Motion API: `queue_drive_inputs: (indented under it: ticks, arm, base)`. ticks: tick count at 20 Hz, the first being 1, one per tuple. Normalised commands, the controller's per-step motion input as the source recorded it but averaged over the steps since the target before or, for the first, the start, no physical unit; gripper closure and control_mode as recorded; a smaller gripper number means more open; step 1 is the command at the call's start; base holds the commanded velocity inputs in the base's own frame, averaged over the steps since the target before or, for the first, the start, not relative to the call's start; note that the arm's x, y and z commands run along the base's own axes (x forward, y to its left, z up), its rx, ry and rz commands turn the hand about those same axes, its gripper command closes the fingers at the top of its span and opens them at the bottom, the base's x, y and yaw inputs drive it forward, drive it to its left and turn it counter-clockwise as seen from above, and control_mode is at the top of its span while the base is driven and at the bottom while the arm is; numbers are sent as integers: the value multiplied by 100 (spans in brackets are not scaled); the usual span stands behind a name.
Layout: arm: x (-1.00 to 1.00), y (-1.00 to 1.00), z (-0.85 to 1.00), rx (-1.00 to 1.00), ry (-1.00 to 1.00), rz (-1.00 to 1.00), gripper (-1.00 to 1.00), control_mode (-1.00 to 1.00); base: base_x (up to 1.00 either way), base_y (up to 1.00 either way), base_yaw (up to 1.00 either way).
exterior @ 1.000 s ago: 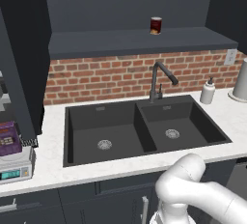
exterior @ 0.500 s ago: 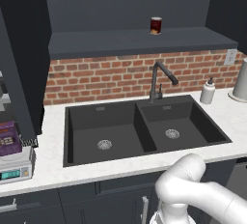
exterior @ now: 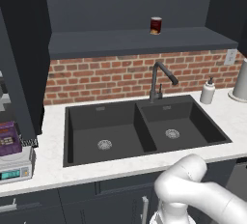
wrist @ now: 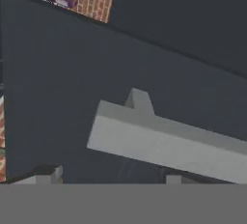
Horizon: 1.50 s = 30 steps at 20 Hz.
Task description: Pick the cereal and place it on the digital scale for weighing, and close the cabinet.
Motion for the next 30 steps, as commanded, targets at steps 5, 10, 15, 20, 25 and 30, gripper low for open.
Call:
queue_drive_inputs:
  ticks: [5, 10, 15, 20, 25, 30]
  arm:
    - [-24, 100, 19, -20, 0, -1, -100, -100]
    - [18, 100, -5, -20, 0, -19, -100, -100]
    - [52, 100, -6, -13, 0, -27, -100, -100]
    - [54, 100, 0, -11, 0, -29, -100, -100]
    - [55, 100, 0, -9, 6, -31, -100, -100]
    - [55, 83, 3, -9, 9, -28, -100, -100]
  base:
    - [0, 0, 0]
    - [0, 0, 0]
    - [0, 0, 0]
    - [0, 0, 0]
    - [0, 0, 0]
    - [0, 0, 0]
